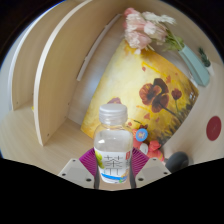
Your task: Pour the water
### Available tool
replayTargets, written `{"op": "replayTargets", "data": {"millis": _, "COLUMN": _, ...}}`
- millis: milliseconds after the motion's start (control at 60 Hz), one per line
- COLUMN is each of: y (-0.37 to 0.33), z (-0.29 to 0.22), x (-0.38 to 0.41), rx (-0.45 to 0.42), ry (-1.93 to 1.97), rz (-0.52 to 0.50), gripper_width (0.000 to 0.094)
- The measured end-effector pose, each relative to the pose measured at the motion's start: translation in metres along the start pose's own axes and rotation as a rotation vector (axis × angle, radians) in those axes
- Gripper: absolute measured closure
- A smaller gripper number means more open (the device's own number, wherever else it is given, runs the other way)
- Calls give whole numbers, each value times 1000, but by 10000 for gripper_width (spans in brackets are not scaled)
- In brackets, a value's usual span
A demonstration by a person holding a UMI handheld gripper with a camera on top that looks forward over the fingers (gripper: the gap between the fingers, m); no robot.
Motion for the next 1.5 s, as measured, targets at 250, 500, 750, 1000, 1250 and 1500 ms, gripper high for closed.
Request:
{"op": "replayTargets", "data": {"millis": 250, "y": -31, "z": -95, "x": -34, "rx": -228, "ry": -573, "rz": 159, "gripper_width": 511}}
{"op": "replayTargets", "data": {"millis": 500, "y": -42, "z": -138, "x": -149, "rx": -312, "ry": -889, "rz": 390, "gripper_width": 504}}
{"op": "replayTargets", "data": {"millis": 750, "y": -15, "z": -104, "x": -248, "rx": -175, "ry": -977, "rz": 487, "gripper_width": 504}}
{"op": "replayTargets", "data": {"millis": 1000, "y": -2, "z": -76, "x": -285, "rx": -141, "ry": -1011, "rz": 471, "gripper_width": 487}}
{"op": "replayTargets", "data": {"millis": 1250, "y": -5, "z": -75, "x": -293, "rx": -139, "ry": -981, "rz": 469, "gripper_width": 381}}
{"op": "replayTargets", "data": {"millis": 1500, "y": -20, "z": -44, "x": -321, "rx": 65, "ry": -1032, "rz": 560, "gripper_width": 221}}
Point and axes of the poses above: the point between the fingertips, and its own axes, seen from behind it with the camera up: x to the left, z down, y forward, the way the camera looks, the point moved 2 cm from there along -y, backward, against the way the camera looks, and after that the axes turned 10 degrees about z, right-handed, at the moved point
